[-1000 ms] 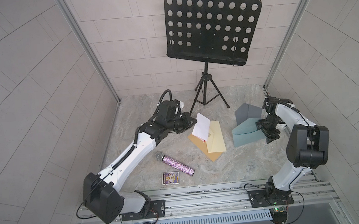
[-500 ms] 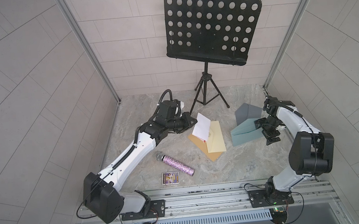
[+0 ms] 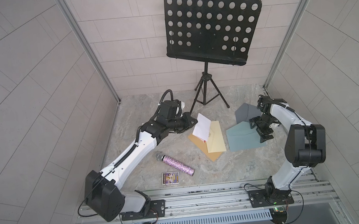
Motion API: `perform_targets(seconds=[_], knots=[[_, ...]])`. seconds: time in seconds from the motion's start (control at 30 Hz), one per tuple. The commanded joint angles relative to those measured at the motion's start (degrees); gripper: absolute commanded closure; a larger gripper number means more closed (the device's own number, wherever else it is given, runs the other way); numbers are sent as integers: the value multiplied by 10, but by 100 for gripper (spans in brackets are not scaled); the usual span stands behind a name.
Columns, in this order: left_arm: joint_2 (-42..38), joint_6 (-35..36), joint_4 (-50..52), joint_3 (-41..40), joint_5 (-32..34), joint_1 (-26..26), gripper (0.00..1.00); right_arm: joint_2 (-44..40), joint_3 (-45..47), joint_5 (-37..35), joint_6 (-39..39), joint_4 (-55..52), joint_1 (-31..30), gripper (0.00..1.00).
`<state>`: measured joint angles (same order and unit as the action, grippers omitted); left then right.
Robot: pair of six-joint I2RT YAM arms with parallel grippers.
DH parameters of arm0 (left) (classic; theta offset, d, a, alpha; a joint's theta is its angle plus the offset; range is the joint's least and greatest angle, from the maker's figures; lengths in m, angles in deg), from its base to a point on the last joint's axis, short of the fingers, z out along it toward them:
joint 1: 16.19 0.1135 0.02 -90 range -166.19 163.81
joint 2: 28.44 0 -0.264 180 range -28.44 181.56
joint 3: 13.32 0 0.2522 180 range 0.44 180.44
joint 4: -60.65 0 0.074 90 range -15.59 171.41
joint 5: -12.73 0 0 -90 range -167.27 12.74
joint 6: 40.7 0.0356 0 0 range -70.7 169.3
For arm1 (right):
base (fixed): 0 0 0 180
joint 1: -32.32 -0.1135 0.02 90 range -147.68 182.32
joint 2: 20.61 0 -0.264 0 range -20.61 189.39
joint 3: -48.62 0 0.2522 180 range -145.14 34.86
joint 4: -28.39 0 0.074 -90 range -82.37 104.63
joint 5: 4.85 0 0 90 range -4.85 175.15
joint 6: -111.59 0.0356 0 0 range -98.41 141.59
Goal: Take the letter paper out of the envelope
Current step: Place the envelope at the center of the board, then unfold the letter paper.
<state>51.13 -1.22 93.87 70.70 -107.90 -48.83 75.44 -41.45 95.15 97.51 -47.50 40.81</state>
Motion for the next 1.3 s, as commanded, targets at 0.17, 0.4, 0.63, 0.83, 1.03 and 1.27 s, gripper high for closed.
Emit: perform_targets(seconds=[0.17,0.4,0.63,0.83,1.03,1.27], knots=[[23,6,-30,-5,-8,3,100,-152,98,-38,-70,134,-9,2],[24,-23,-37,21,-18,6,100,-238,117,47,-151,266,-64,11],[37,-85,-82,34,-51,14,100,-290,129,220,-143,366,-159,19],[54,-127,-120,47,-72,14,100,-316,182,254,-34,457,-228,19],[60,-178,-171,35,-83,14,100,-287,154,282,-12,451,-233,26],[74,-216,-211,38,-86,14,100,-283,150,290,14,450,-235,31]])
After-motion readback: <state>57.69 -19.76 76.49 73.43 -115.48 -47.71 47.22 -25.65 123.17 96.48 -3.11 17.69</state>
